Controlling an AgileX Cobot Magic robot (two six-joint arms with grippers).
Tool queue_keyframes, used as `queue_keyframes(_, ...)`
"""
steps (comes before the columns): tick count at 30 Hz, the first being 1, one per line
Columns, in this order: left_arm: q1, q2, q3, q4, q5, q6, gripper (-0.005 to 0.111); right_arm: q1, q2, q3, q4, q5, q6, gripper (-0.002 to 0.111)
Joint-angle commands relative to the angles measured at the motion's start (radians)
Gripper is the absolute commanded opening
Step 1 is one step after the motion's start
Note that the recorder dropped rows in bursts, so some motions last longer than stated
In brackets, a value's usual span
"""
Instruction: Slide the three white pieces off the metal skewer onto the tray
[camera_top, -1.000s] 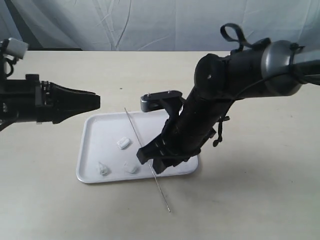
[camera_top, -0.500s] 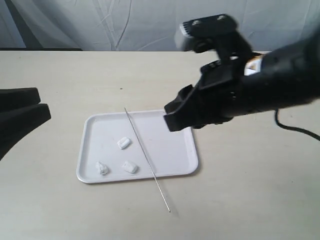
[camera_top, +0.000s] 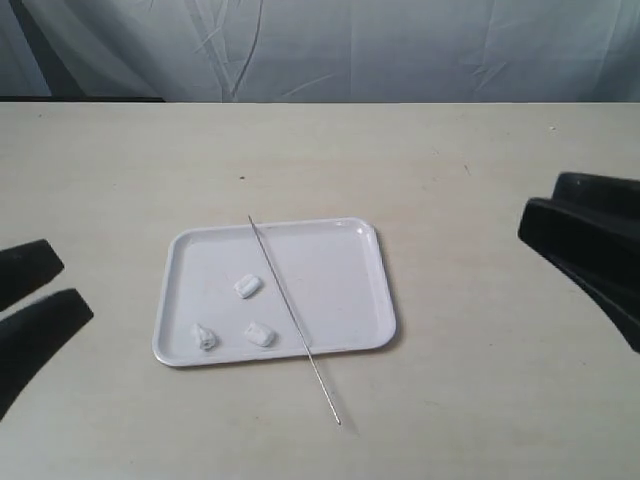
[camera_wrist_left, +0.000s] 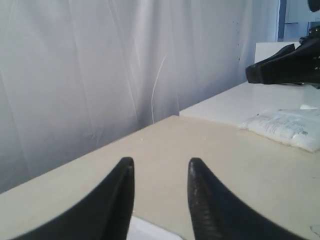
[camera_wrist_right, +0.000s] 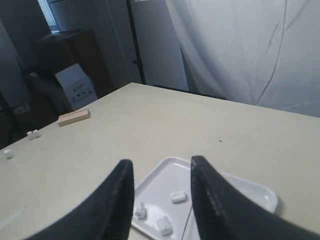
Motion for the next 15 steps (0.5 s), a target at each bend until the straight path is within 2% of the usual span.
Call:
queue_keyframes(1, -0.024, -0.041, 0.023, 0.091, 0.000, -0.044, 0.036, 0.005, -0.105, 0.088, 0.014, 0.030, -0.004, 0.036)
queue_keyframes(7, -0.035, -0.041, 0.030, 0.136, 0.000, -0.045, 0.036, 0.005, -0.158, 0.180, 0.076, 0.001, -0.004, 0.036)
queue_keyframes(12, -0.035, -0.041, 0.031, 0.141, 0.000, -0.127, 0.036, 0.005, -0.158, 0.190, 0.139, 0.088, 0.007, 0.036)
queue_keyframes(15, -0.035, -0.041, 0.031, 0.171, 0.000, -0.120, 0.036, 0.005, -0.158, 0.190, 0.140, 0.110, 0.007, 0.036)
